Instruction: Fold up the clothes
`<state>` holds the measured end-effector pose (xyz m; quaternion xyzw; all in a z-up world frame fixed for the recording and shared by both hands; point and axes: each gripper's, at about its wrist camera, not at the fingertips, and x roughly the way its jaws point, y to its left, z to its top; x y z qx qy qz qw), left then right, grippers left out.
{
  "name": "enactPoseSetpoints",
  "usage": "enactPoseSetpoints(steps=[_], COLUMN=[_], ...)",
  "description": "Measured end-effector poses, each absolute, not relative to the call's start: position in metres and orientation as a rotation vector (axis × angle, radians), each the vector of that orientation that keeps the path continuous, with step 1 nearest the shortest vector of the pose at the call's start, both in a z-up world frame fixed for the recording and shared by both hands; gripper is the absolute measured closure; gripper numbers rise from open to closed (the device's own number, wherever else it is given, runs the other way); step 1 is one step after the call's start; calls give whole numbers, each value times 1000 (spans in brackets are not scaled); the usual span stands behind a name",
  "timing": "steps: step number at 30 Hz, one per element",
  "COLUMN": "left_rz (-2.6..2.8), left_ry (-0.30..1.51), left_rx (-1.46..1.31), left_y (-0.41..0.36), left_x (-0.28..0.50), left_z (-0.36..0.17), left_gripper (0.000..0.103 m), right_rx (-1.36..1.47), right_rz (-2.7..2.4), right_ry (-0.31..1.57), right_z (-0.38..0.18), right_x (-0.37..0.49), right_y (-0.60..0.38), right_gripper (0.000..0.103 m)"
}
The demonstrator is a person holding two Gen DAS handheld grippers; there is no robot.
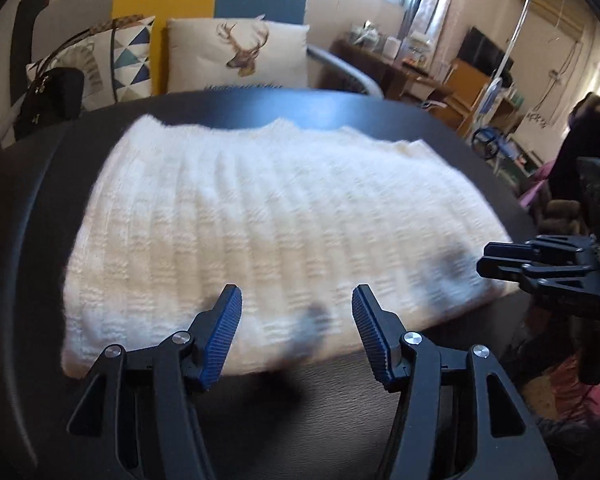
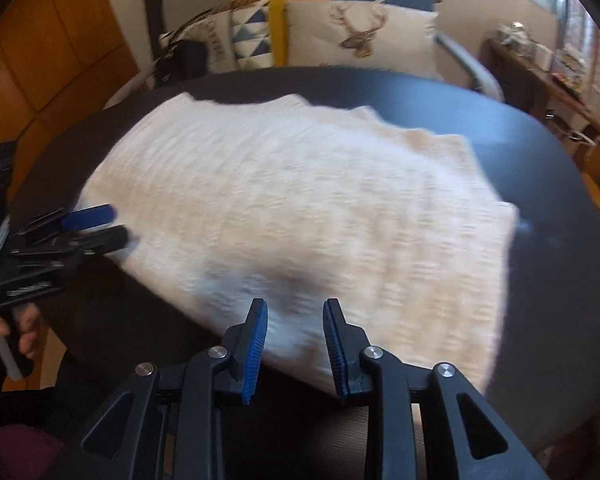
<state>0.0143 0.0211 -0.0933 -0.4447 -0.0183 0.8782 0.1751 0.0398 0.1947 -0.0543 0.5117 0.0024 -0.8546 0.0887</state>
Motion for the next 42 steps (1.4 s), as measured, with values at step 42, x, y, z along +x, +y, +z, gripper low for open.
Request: enactPoseSetpoints(steps=[42], left_rz=[2457], left_ry=[-362], left_rx=[-1473], left_y=[-105], left_x=[-115], left_z=[-91], left_gripper=[41], right_rx=[1338], right_rz=[-2337], right_ry=[-636], right_z=[-46], right_x=[-59], right_y=[297], right_gripper=[71])
